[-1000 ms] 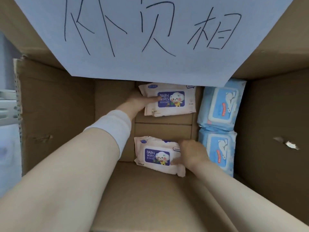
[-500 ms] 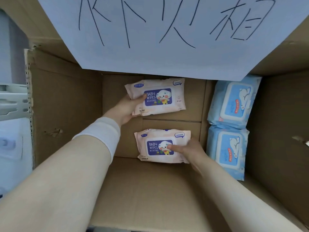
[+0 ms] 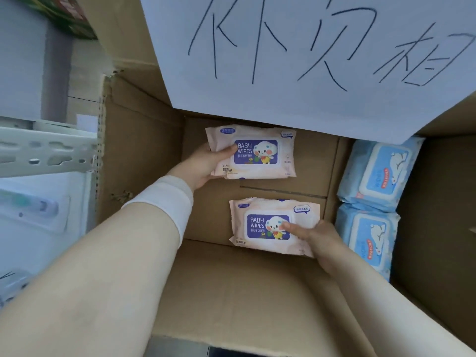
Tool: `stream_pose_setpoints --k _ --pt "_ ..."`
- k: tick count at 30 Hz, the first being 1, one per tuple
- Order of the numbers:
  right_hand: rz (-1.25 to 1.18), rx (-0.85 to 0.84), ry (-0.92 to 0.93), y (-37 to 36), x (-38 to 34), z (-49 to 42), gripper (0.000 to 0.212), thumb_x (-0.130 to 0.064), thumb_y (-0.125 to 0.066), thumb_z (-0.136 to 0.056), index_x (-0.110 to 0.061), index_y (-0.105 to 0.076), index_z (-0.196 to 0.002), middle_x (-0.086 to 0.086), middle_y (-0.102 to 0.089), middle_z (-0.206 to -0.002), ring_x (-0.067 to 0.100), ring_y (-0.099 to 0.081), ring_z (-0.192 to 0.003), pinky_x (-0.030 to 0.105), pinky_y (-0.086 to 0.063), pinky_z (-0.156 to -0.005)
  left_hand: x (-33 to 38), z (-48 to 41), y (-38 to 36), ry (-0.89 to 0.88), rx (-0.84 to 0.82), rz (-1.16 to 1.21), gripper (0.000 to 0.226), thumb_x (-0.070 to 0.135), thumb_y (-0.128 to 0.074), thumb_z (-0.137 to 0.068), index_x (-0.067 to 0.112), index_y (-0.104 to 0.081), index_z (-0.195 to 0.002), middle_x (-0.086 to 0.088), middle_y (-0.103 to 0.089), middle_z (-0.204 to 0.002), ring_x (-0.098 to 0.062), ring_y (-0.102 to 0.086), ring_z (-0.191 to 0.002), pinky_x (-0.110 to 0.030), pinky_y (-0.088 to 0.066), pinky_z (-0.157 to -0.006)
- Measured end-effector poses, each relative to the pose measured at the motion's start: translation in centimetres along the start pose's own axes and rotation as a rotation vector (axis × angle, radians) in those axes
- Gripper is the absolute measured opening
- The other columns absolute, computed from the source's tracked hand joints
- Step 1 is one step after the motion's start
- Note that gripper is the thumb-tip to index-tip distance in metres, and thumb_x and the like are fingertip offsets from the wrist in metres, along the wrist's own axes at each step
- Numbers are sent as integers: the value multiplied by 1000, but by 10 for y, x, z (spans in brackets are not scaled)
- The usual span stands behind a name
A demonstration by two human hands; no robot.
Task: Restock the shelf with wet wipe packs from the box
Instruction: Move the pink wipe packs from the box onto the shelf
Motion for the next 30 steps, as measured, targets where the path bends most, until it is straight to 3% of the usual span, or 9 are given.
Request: stream_pose_setpoints --k 6,10,14,16,19,21,23,26,30 --pt "-28 186 127 31 -20 82 33 -21 -82 -68 -11 -61 -92 3 -68 -86 20 -65 -79 34 -54 -67 21 78 6 -126 100 85 32 21 -66 -86 17 -55 -116 -2 -66 -109 -13 -67 -86 -29 -58 -69" --pt "-46 84 182 44 -27 158 65 -30 -87 -51 -11 -63 -109 8 -72 -99 25 -70 -91 44 -56 -85 16 164 18 -165 156 197 37 22 -68 -84 18 -57 -119 -3 -68 -113 -17 -68 -95 -34 -58 -77" --pt "44 -47 255 47 -26 229 94 -50 -93 -26 -16 -65 -109 8 -72 -107 28 -69 -98 48 -52 -91 10 274 35 -304 210 338 24 13 -65 -85 17 -62 -108 -1 -75 -94 -13 -72 -78 -35 -60 -71" --pt "73 -108 302 44 -20 269 92 -48 -92 -23 -13 -67 -104 9 -73 -104 28 -69 -96 46 -52 -91 5 341 45 -420 243 393 18 9 -61 -87 15 -63 -104 5 -75 -80 -10 -72 -71 -30 -60 -65" --pt "116 -228 366 33 -6 331 47 -26 -82 -65 -7 -65 -105 5 -75 -90 20 -72 -78 29 -60 -67 -15 447 61 -565 350 478 13 15 -58 -90 21 -63 -100 7 -75 -82 -10 -72 -76 -32 -60 -68" --pt "129 -313 377 26 7 372 27 -13 -70 -78 -6 -64 -103 1 -76 -80 14 -73 -67 21 -57 -52 -33 515 70 -654 451 521 14 23 -58 -89 26 -62 -102 8 -75 -88 -11 -72 -82 -36 -59 -71" --pt "206 -391 409 14 19 410 37 -20 -74 -70 -7 -64 -104 3 -77 -83 16 -74 -70 22 -57 -54 -52 580 77 -742 524 591 14 25 -61 -87 25 -62 -101 8 -75 -87 -11 -72 -80 -33 -59 -66" --pt "301 -496 486 -19 31 479 32 -19 -69 -74 -9 -62 -104 4 -77 -83 18 -74 -70 24 -58 -53 -81 675 94 -872 612 668 22 26 -65 -76 21 -64 -97 5 -76 -84 -12 -73 -78 -30 -59 -61" --pt "460 -689 601 -91 59 572 72 -37 -86 -48 -7 -62 -109 12 -74 -99 26 -73 -87 37 -60 -71 -136 792 133 -1018 784 749 27 28 -67 -72 18 -64 -97 3 -76 -83 -13 -73 -78 -31 -58 -61"
Point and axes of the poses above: each hand's wrist, its own z-axis away from the middle knuckle, its own y-axis out of the back of the hand, x = y × z, the point moved 5 cm from there along -z, towards the middle knuckle
